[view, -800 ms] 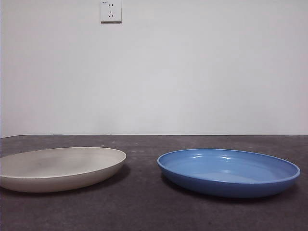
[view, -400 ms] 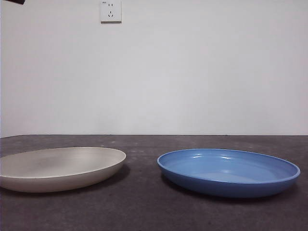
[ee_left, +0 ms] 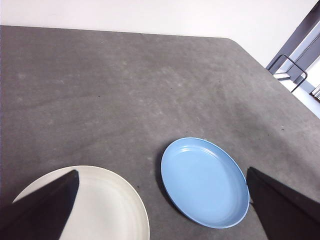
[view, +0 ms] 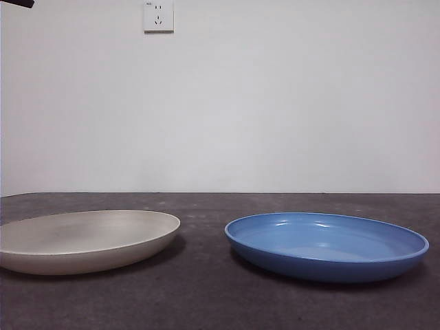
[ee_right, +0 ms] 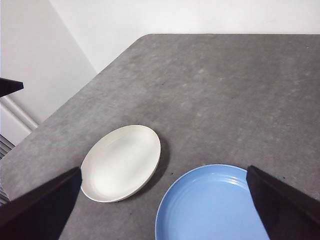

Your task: Pick up the white plate, put it on the blue plate, put it on desk

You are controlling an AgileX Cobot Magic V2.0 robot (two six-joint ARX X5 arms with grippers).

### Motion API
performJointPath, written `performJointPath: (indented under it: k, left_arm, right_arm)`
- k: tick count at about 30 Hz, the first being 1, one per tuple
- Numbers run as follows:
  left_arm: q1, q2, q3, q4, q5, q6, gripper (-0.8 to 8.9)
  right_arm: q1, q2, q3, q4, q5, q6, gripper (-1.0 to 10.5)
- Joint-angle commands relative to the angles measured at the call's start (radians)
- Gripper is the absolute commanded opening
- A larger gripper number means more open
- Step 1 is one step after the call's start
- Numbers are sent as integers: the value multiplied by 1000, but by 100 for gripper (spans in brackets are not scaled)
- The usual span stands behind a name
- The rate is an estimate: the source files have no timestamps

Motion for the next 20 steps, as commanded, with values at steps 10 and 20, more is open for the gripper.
performJointPath:
  k: [10, 20]
  left_arm:
    - [85, 76, 119, -222, 2, -29, 563]
    - [214, 329, 271, -411, 3, 6, 563]
  right_arm:
    - [5, 3, 18, 11, -11, -3, 558]
    - [5, 4, 18, 13, -32, 0, 558]
